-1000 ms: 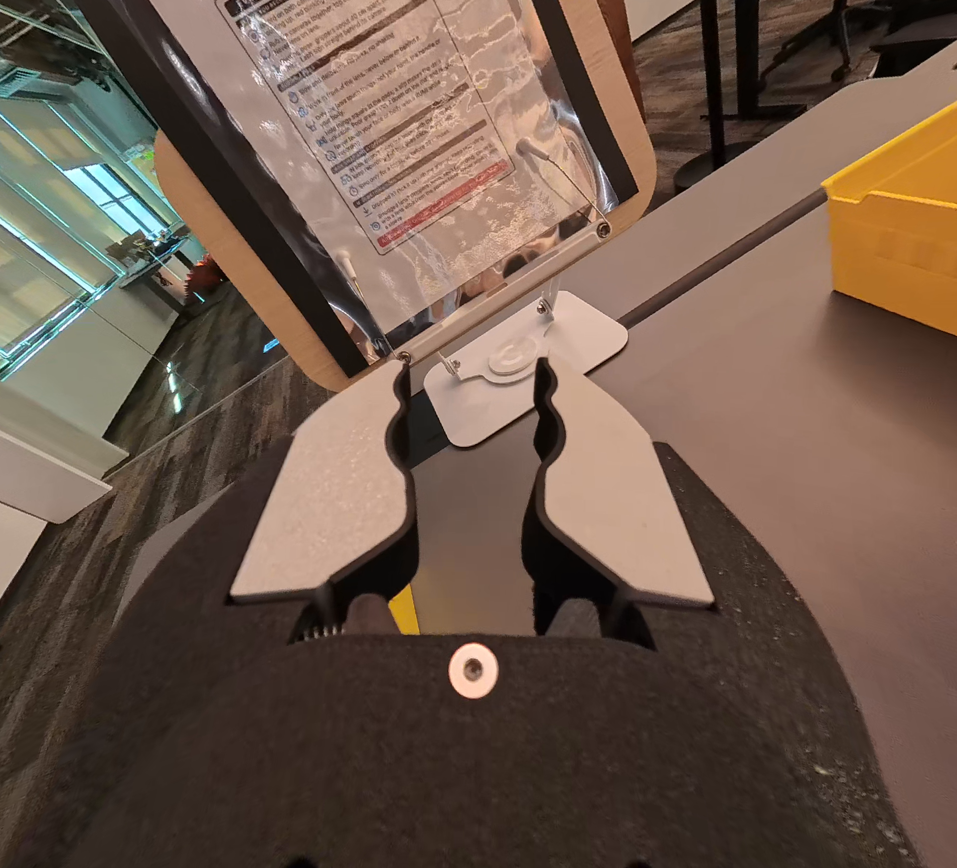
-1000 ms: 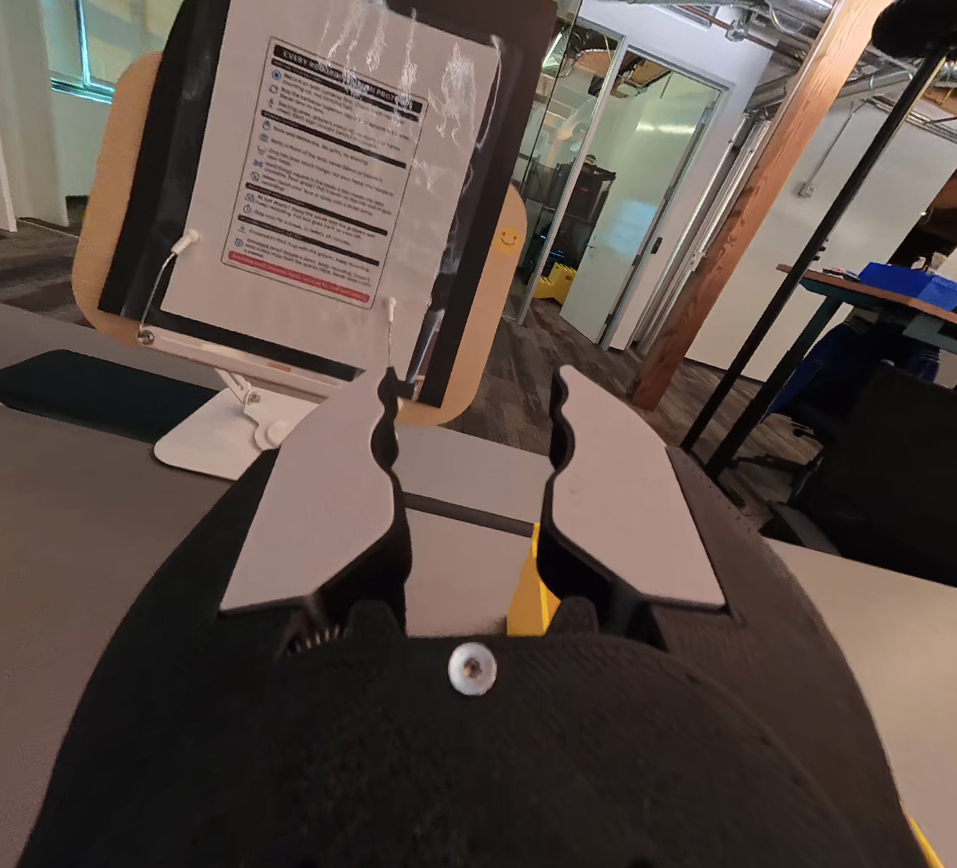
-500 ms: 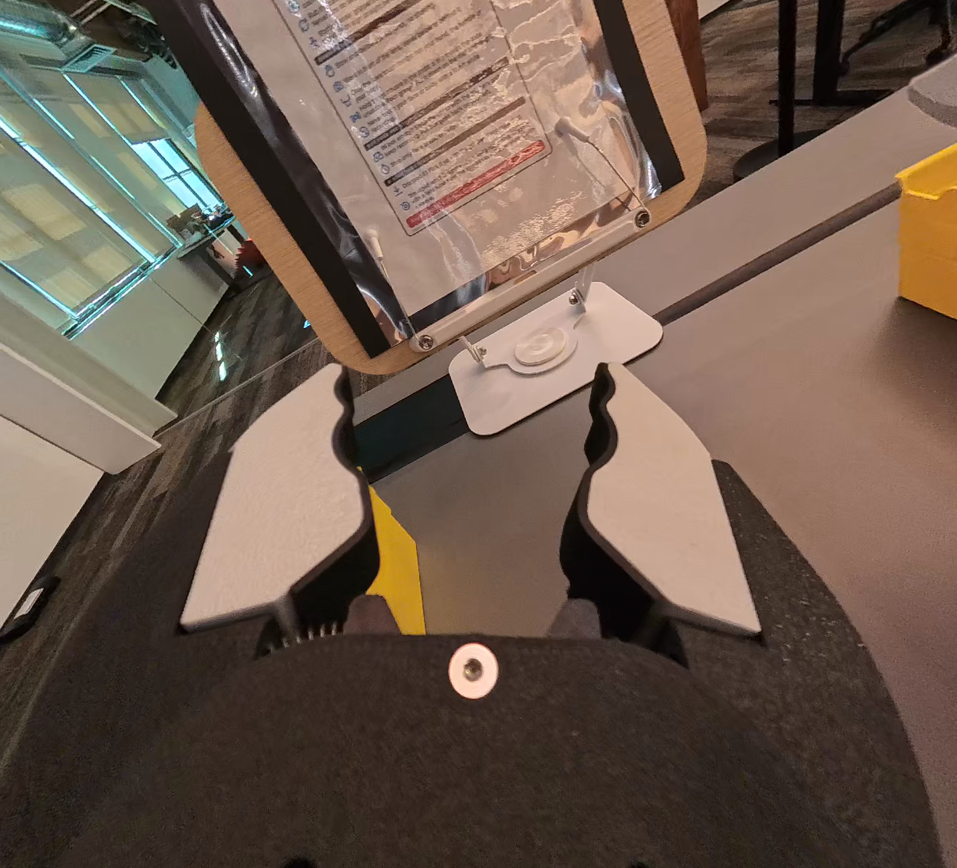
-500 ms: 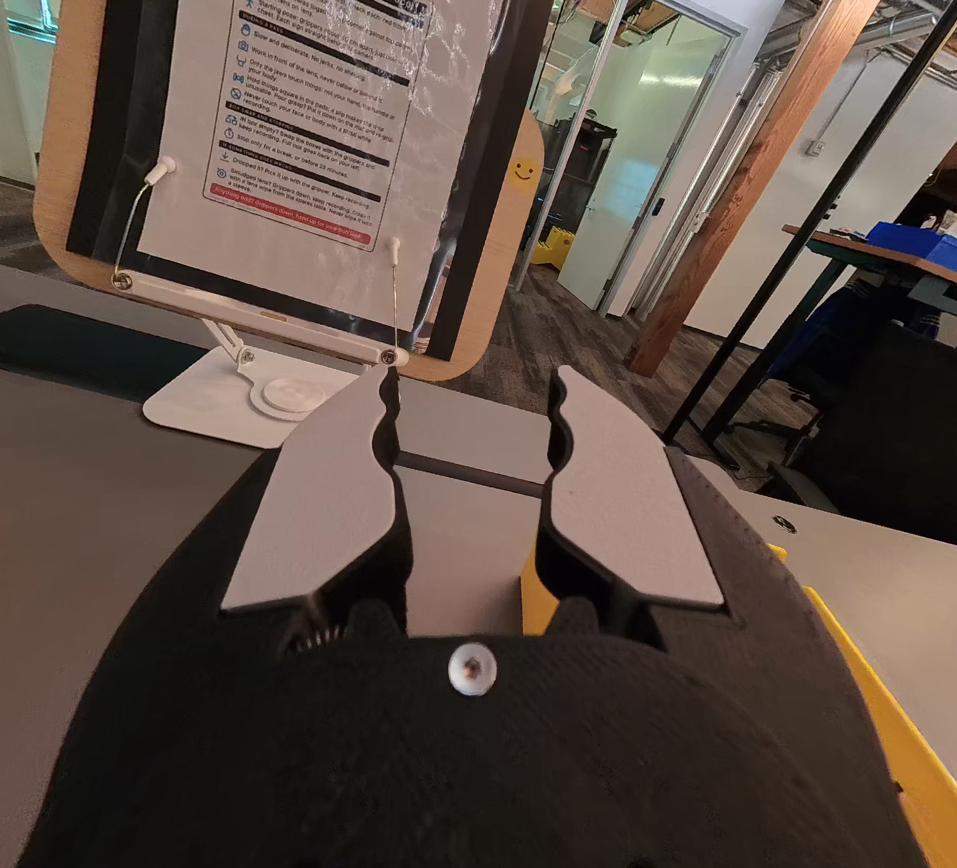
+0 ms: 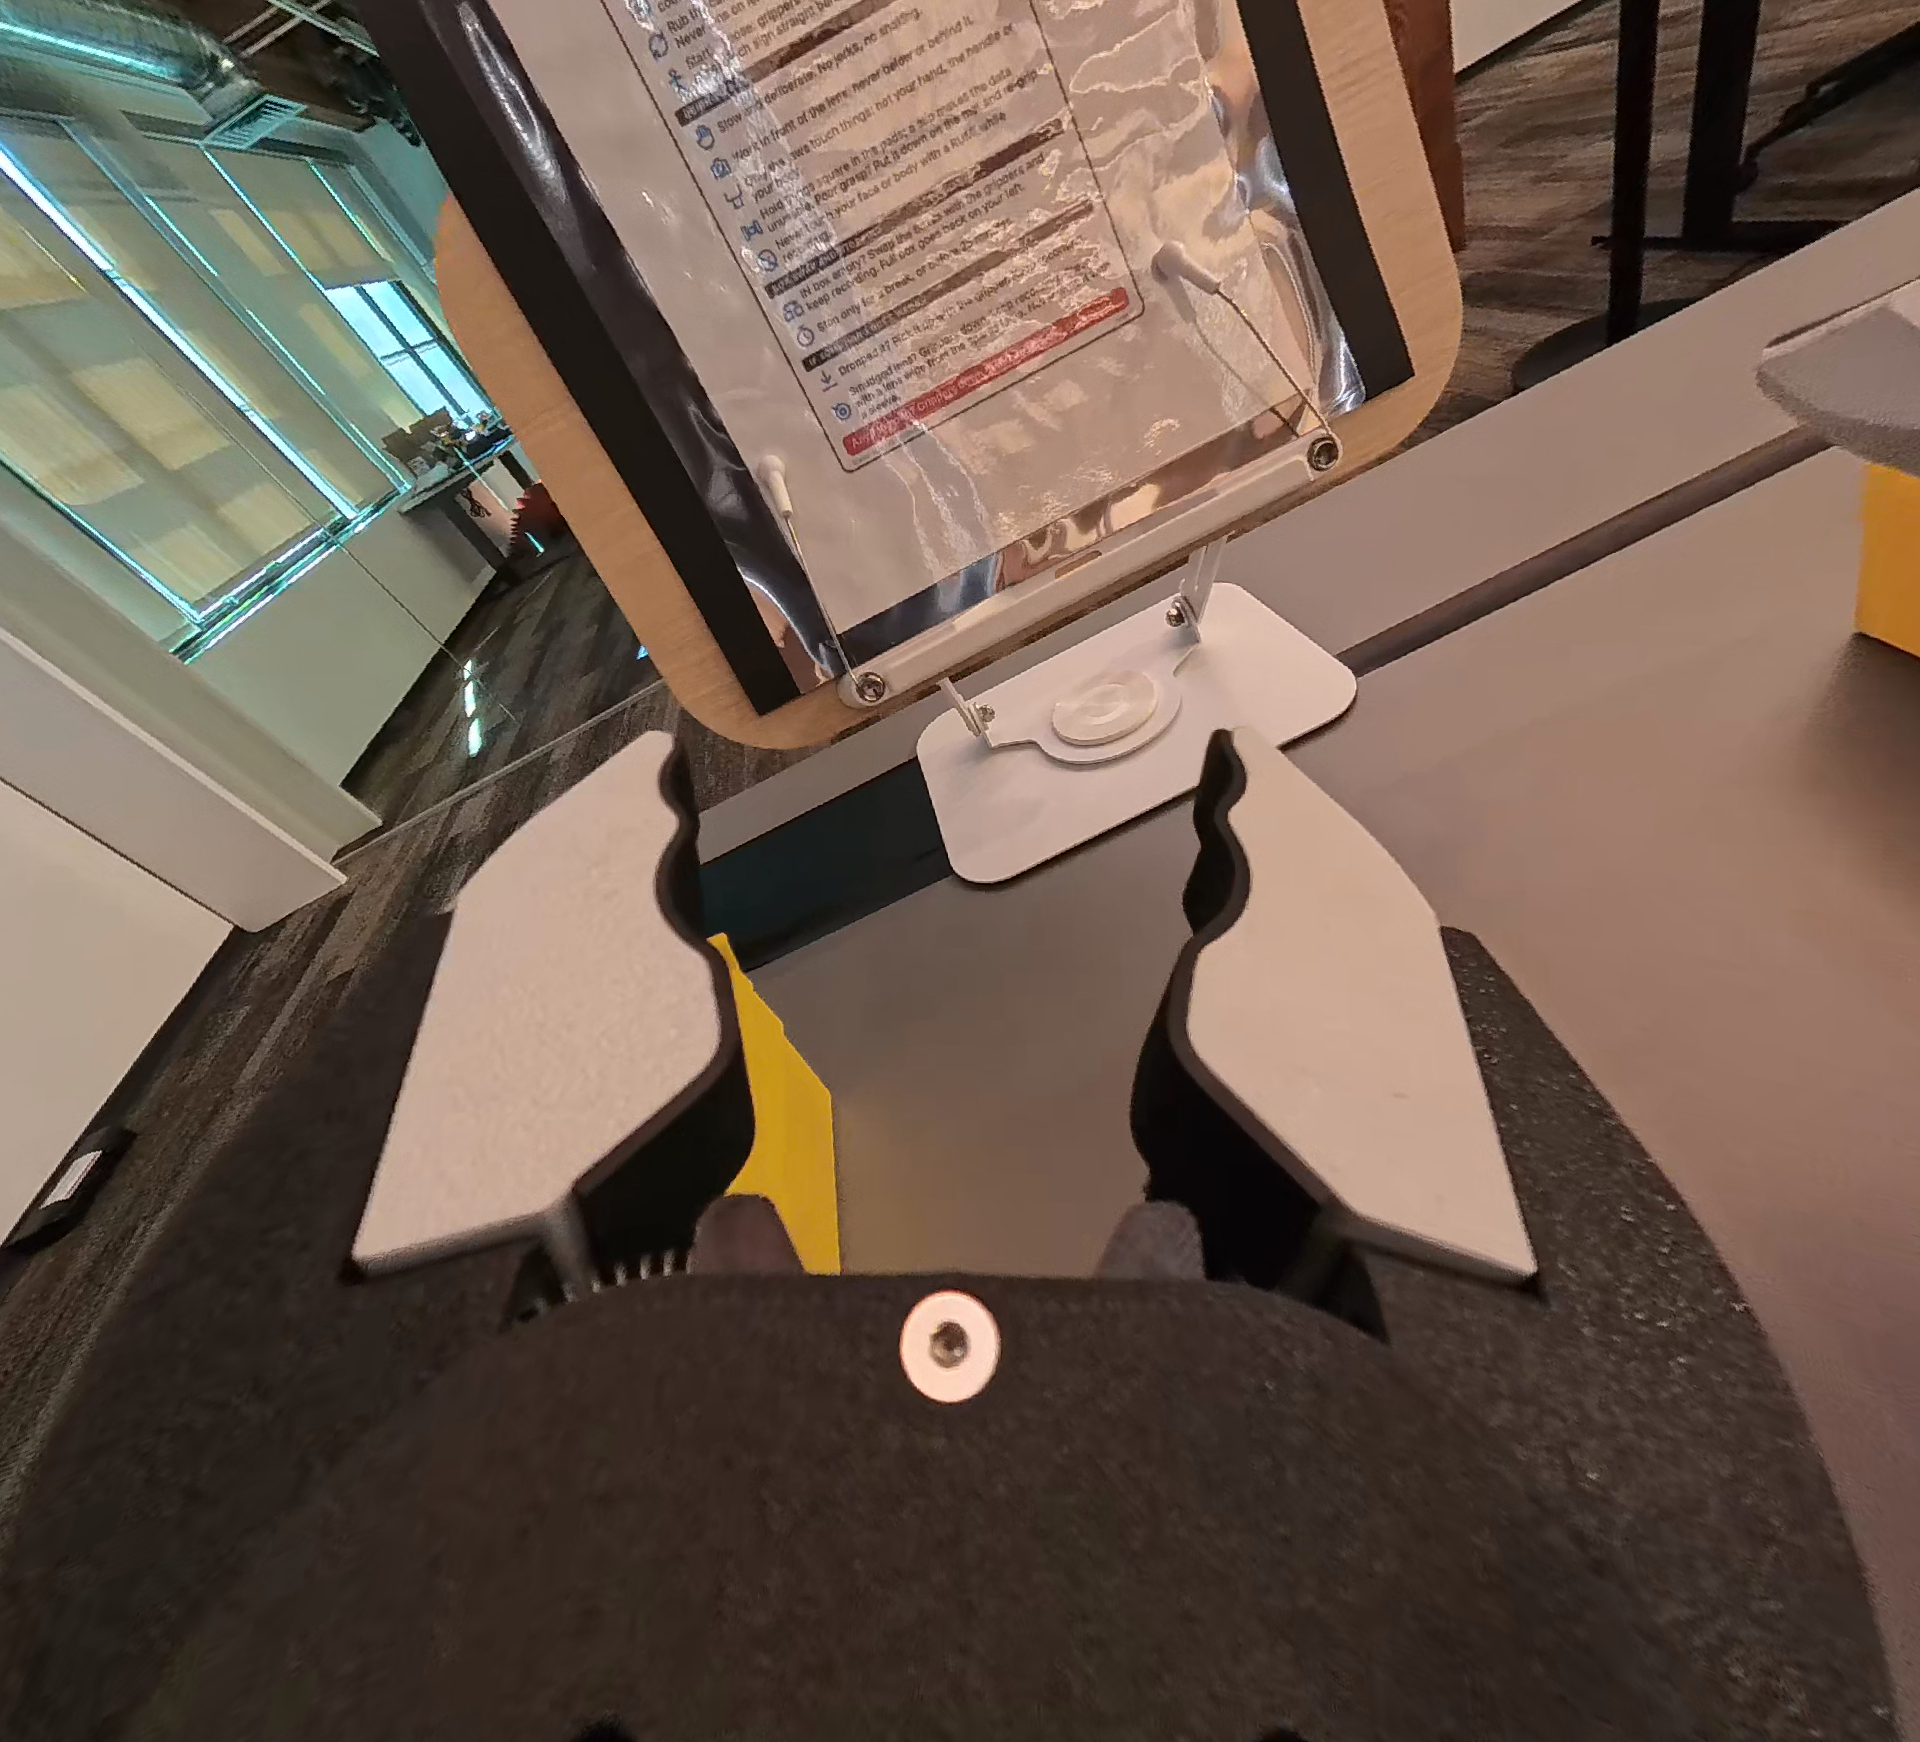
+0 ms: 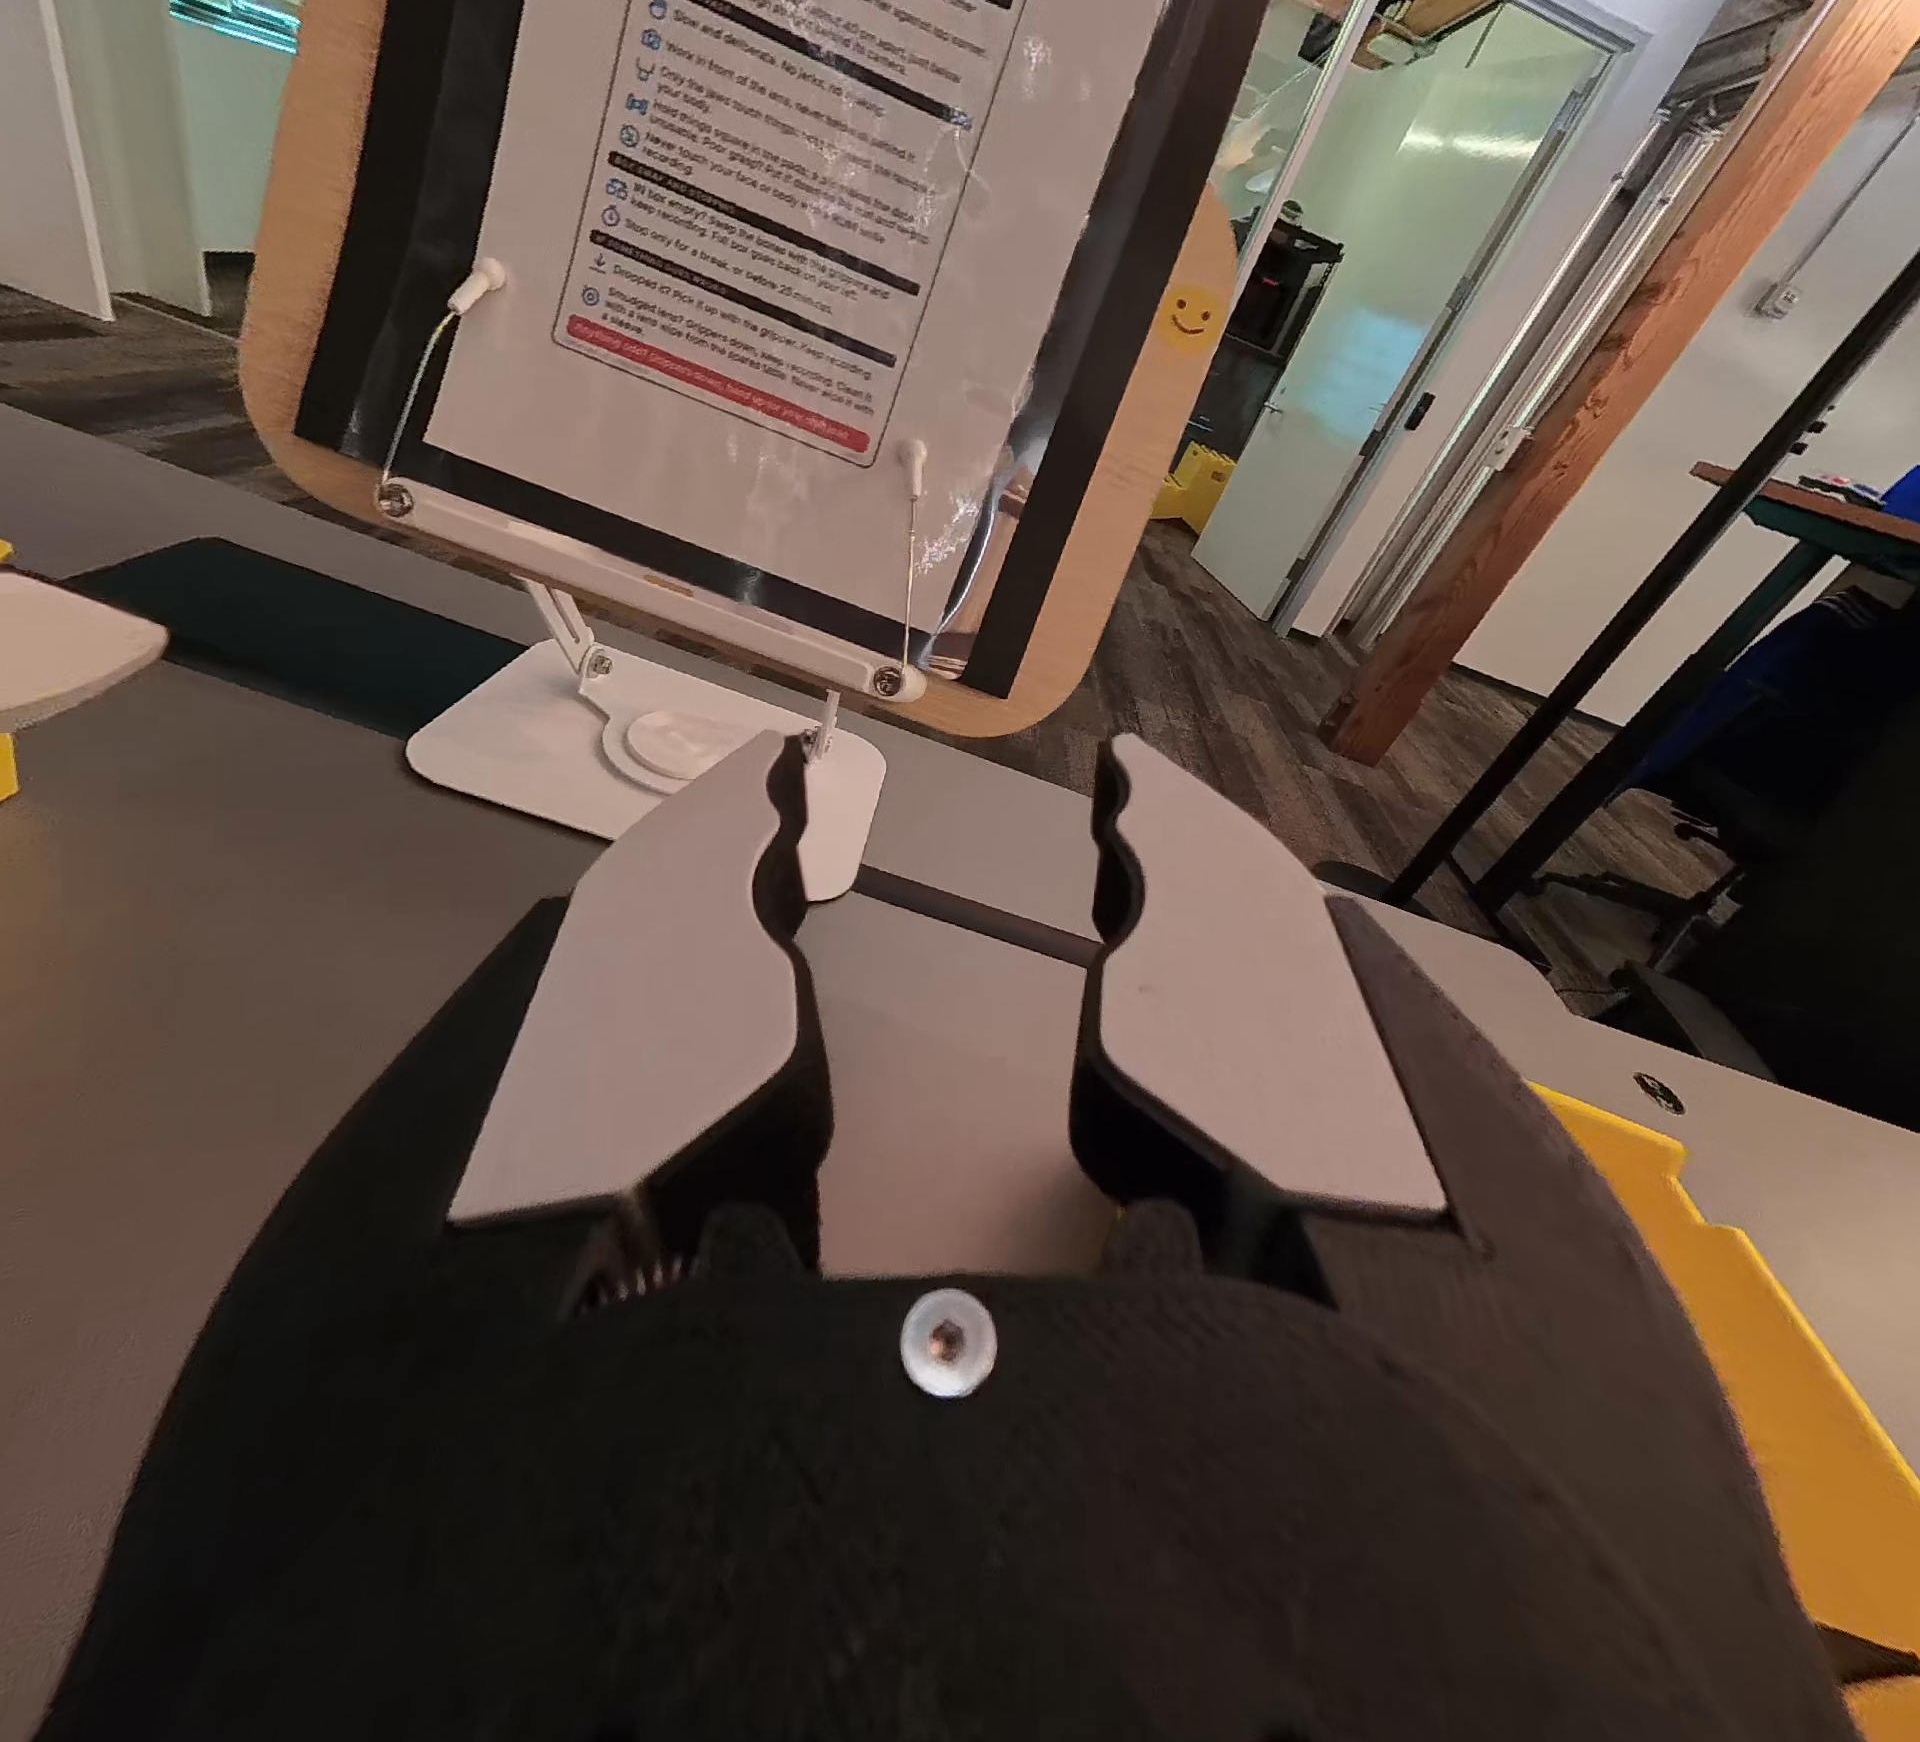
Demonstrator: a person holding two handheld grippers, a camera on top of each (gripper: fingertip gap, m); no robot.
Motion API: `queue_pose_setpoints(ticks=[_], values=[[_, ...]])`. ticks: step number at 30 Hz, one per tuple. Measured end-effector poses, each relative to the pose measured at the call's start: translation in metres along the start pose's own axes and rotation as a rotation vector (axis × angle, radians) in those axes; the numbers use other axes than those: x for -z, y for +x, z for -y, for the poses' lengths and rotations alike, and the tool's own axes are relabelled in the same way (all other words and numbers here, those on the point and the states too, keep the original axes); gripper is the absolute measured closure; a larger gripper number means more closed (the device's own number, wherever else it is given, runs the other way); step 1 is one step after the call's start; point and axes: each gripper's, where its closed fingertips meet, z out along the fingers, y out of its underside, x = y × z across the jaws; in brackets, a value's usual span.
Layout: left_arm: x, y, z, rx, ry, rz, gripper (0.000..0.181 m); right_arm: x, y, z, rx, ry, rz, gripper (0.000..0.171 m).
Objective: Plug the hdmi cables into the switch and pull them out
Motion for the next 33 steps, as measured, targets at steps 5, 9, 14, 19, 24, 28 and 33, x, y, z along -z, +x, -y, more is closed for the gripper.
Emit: queue_pose_setpoints(ticks=[5, 9, 14, 19, 24, 28, 33], values=[[0.0, 0.006, -0.001, -0.007, 0.006, -0.001, 0.09, 0.002, -0.009, 0.001, 0.001, 0.004, 0.018, 0.116], [-0.001, 0.008, -0.002, -0.004, 0.011, 0.001, 0.09, 0.005, -0.015, 0.003, 0.004, 0.007, 0.041, 0.12], [-0.001, 0.013, -0.003, -0.005, 0.005, -0.011, 0.09, 0.009, -0.017, 0.009, 0.008, 0.025, 0.049, 0.125], [-0.001, 0.015, -0.004, -0.004, 0.002, -0.021, 0.09, 0.01, -0.023, 0.008, 0.022, 0.018, 0.072, 0.125], [-0.001, 0.014, -0.003, 0.004, 0.008, -0.022, 0.091, 0.008, -0.029, 0.004, 0.023, 0.011, 0.093, 0.125], [0.001, 0.011, -0.001, 0.012, 0.017, -0.02, 0.091, 0.008, -0.034, 0.002, 0.029, 0.002, 0.116, 0.125], [0.003, 0.01, 0.002, 0.017, 0.029, -0.019, 0.091, 0.011, -0.038, 0.006, 0.036, 0.018, 0.132, 0.13]])
